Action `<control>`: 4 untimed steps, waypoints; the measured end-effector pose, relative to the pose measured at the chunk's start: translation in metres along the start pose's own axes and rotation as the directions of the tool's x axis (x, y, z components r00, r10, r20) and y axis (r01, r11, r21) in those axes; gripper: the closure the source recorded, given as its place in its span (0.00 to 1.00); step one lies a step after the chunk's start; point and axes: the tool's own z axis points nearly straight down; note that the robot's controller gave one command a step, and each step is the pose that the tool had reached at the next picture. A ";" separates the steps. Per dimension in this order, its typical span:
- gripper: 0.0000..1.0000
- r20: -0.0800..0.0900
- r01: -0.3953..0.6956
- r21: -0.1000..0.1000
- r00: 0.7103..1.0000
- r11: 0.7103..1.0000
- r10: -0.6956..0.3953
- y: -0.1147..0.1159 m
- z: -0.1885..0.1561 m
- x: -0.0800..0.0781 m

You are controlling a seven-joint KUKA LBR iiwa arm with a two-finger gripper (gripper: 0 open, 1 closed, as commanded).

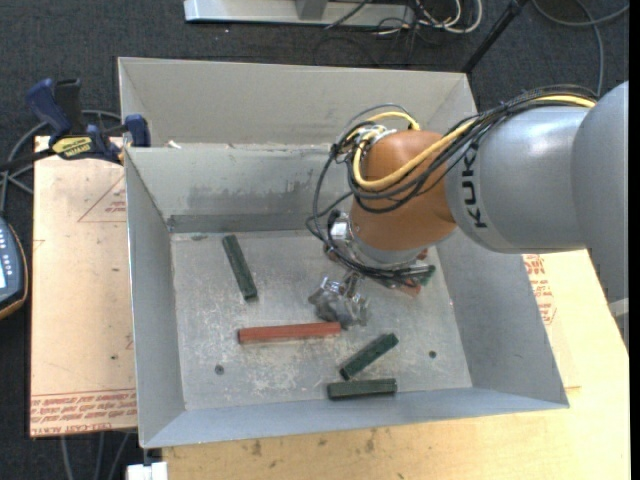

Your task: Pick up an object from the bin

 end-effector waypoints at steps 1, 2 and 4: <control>0.00 0.000 0.000 -0.001 1.000 1.000 0.000 0.000 0.000 0.000; 0.00 0.001 0.288 0.005 0.958 0.958 -0.288 -0.023 -0.087 0.024; 0.00 0.001 0.012 0.002 1.000 1.000 -0.012 0.052 -0.005 0.069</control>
Offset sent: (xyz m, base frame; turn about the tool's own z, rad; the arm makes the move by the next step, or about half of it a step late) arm 0.0000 0.0000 0.0000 0.0000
